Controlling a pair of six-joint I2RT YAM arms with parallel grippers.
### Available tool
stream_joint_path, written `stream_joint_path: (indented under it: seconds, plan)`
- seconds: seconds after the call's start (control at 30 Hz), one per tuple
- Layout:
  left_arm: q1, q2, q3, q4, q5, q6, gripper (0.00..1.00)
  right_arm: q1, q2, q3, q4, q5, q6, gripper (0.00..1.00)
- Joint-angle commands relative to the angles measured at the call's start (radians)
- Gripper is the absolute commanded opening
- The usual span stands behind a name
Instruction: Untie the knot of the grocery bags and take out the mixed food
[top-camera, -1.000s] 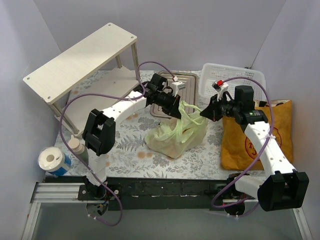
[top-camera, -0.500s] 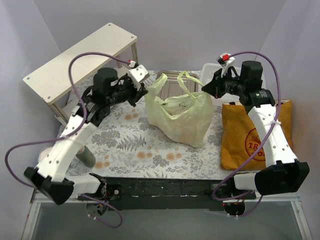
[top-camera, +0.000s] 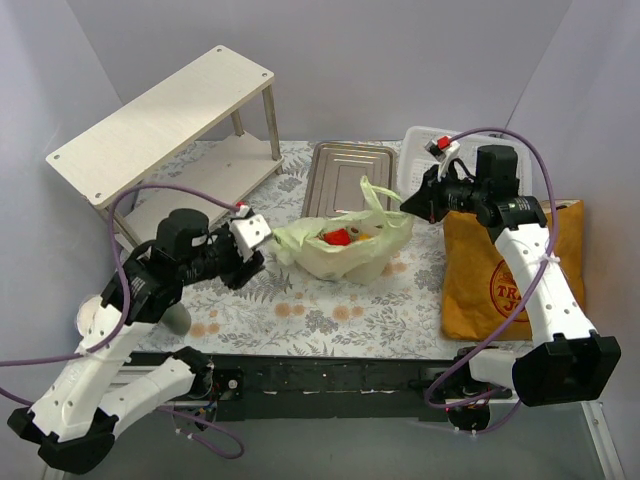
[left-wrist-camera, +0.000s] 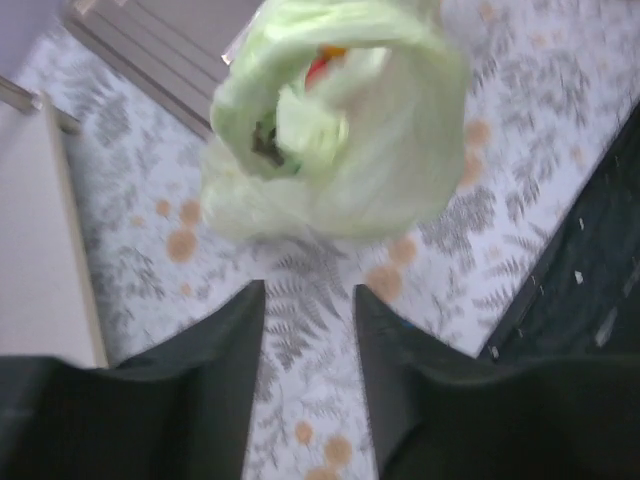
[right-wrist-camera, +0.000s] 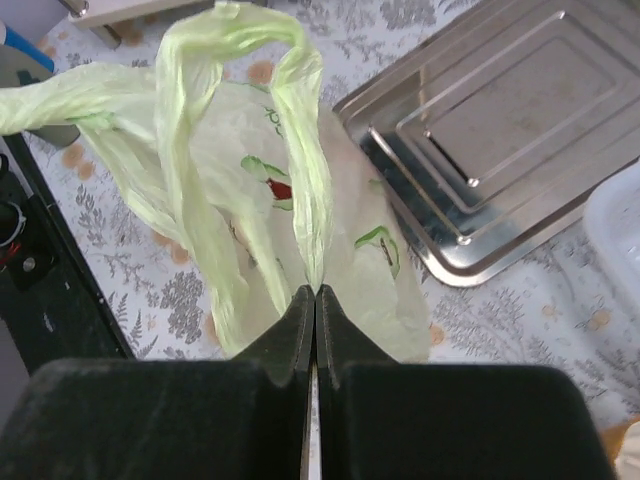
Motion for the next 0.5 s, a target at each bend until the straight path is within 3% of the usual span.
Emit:
stream_joint_path:
  seconds: [0.0,0.1,0.17,0.2,0.3,0.47]
  plan:
    - [-0.019,-0.058,-0.079,-0.148,0.029,-0.03,0.61,-0.006,-0.024,-0.027,-0.01,-0.023,-0.005,0.18]
    - [-0.02,-0.015,0.021,-0.103,-0.04,-0.039,0.76,-0.006,-0.025,0.048,-0.042,0.009,-0.019,0.41]
    - [-0.022,0.054,0.096,-0.026,-0.107,-0.046,0.8,-0.003,-0.028,0.111,-0.064,0.011,-0.037,0.48]
    - [-0.023,0.081,0.169,0.003,-0.124,-0.047,0.82,-0.003,-0.031,0.175,-0.067,0.014,-0.048,0.6]
    - [-0.022,0.212,0.326,0.086,-0.169,-0.085,0.88,0.037,-0.044,0.287,-0.065,0.064,-0.089,0.64]
    - [-0.02,0.416,0.463,0.138,-0.14,-0.124,0.91,0.315,-0.096,0.349,-0.075,0.201,-0.261,0.62]
